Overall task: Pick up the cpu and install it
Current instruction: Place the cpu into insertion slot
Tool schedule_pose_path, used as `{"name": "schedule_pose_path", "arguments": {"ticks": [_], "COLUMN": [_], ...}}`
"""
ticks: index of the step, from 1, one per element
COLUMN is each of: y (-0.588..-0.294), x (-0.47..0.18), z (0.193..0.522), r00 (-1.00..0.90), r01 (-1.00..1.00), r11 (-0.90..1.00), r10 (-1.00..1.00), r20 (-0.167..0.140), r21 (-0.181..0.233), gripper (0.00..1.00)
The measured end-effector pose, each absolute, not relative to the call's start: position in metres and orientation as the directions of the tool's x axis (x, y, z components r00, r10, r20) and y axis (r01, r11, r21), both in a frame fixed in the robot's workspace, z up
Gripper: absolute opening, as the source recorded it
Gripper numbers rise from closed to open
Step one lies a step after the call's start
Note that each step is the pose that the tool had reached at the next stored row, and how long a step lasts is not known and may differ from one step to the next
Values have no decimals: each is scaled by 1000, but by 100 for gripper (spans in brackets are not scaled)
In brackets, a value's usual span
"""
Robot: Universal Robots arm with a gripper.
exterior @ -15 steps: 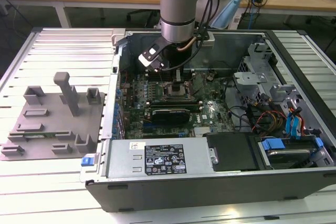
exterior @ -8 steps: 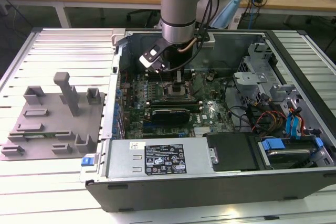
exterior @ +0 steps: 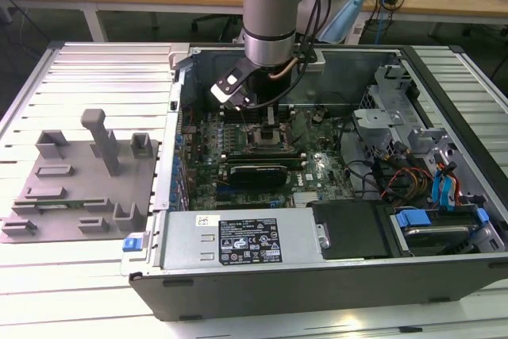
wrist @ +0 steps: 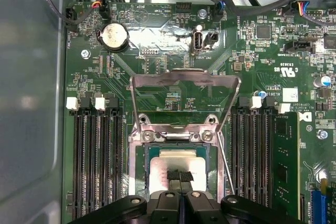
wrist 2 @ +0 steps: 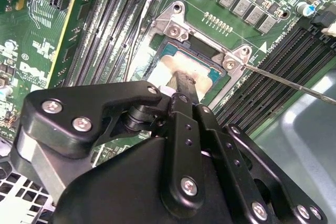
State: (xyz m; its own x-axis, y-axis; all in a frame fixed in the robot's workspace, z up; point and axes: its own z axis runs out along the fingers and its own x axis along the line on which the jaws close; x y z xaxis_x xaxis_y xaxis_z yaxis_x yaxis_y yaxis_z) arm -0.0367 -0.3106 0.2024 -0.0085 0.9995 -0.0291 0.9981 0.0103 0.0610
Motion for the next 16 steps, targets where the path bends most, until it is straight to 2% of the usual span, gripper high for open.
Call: {"name": "schedule_pose_path", "arguments": {"ticks": [16], "y": [-311], "x": [-37], "z": [209], "r00": [-10], "r01": [998], "r11": [12], "r10": [1000], "r20": [-29], "r21": [61], "gripper": [11]}}
